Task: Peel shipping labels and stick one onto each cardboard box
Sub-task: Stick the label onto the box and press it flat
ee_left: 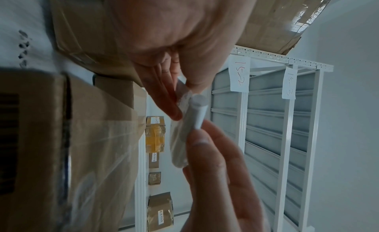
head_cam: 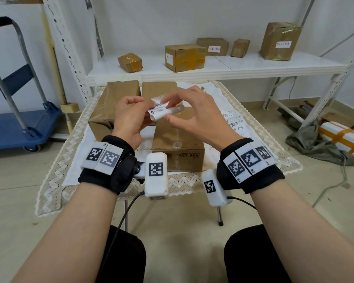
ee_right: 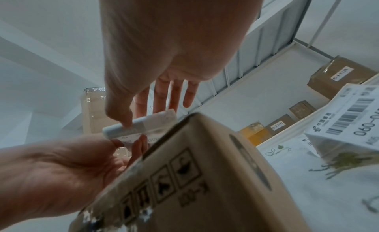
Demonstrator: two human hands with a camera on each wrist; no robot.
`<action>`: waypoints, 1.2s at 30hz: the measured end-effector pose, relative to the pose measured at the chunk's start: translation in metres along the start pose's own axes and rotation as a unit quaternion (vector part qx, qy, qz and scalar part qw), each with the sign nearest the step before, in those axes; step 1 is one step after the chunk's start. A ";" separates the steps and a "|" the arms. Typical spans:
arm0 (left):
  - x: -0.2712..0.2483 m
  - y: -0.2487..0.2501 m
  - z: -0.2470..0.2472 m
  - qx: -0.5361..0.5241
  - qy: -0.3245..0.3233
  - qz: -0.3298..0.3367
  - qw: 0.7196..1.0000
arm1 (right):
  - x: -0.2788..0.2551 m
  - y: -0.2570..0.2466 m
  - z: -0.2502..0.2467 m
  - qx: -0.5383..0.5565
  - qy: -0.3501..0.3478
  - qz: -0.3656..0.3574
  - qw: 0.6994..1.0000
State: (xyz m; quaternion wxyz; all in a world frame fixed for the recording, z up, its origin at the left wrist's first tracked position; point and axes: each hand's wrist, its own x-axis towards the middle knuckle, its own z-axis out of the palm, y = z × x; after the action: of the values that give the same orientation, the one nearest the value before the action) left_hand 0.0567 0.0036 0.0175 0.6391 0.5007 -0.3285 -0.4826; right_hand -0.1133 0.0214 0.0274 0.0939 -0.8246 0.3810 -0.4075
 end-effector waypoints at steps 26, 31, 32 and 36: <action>-0.001 0.001 0.000 0.028 -0.011 0.006 1.000 | 0.002 0.003 0.004 -0.063 0.016 -0.052 0.996; -0.001 0.002 -0.002 0.026 -0.017 0.002 1.000 | 0.001 0.000 0.005 -0.032 0.017 -0.053 0.998; -0.001 0.003 -0.002 0.025 -0.016 0.000 1.000 | 0.002 0.000 0.005 -0.030 0.018 -0.053 0.998; 0.000 0.004 -0.003 0.016 -0.013 -0.005 1.000 | 0.002 0.000 0.005 -0.036 0.020 -0.053 0.998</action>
State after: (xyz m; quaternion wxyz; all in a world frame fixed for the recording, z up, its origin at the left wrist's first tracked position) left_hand 0.0604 0.0049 0.0207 0.6244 0.5065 -0.3417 -0.4866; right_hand -0.1091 0.0190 0.0254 0.0353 -0.8382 0.3530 -0.4141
